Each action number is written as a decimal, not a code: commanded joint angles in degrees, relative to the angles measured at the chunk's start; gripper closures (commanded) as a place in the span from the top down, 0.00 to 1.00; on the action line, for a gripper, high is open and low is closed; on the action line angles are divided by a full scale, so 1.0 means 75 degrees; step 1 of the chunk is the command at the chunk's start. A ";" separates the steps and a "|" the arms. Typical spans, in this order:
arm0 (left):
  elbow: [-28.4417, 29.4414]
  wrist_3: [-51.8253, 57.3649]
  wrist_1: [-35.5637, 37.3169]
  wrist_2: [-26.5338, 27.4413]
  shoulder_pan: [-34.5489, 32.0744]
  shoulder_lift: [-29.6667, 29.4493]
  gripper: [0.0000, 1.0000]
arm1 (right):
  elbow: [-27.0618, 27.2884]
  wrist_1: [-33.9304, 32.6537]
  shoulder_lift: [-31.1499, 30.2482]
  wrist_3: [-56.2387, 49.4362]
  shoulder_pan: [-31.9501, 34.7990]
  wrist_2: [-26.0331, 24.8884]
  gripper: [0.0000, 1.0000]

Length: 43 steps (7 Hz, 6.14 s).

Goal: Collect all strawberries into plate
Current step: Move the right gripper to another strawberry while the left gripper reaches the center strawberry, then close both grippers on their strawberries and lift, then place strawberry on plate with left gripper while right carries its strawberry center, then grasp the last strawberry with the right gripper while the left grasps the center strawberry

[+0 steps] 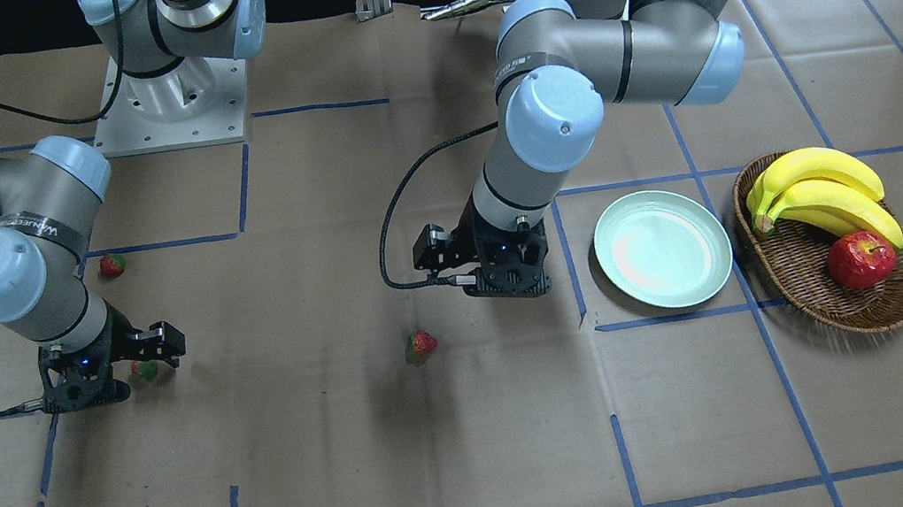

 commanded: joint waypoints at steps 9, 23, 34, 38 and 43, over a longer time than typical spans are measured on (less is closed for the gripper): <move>0.0435 -0.1184 0.1479 0.0469 -0.0754 -0.1775 0.84 | -0.0111 0.0094 -0.0035 -0.0010 -0.0010 -0.0030 0.08; -0.2834 0.5676 0.0577 0.2178 0.2781 0.1730 0.01 | -0.1656 0.1630 -0.0237 0.4200 0.3336 0.0626 0.07; -0.2964 0.5252 0.1327 0.1607 0.3197 0.1202 1.00 | -0.3287 0.1708 0.1082 0.6167 0.4422 0.0568 1.00; -0.1657 0.1193 0.1280 0.1408 0.0800 0.0457 1.00 | -0.2368 0.3808 -0.1284 0.2871 0.2084 0.0311 1.00; 0.0668 -0.2925 0.1291 0.0832 -0.0834 -0.1527 0.99 | 0.1042 0.2421 -0.3573 -0.0819 -0.1193 0.0204 1.00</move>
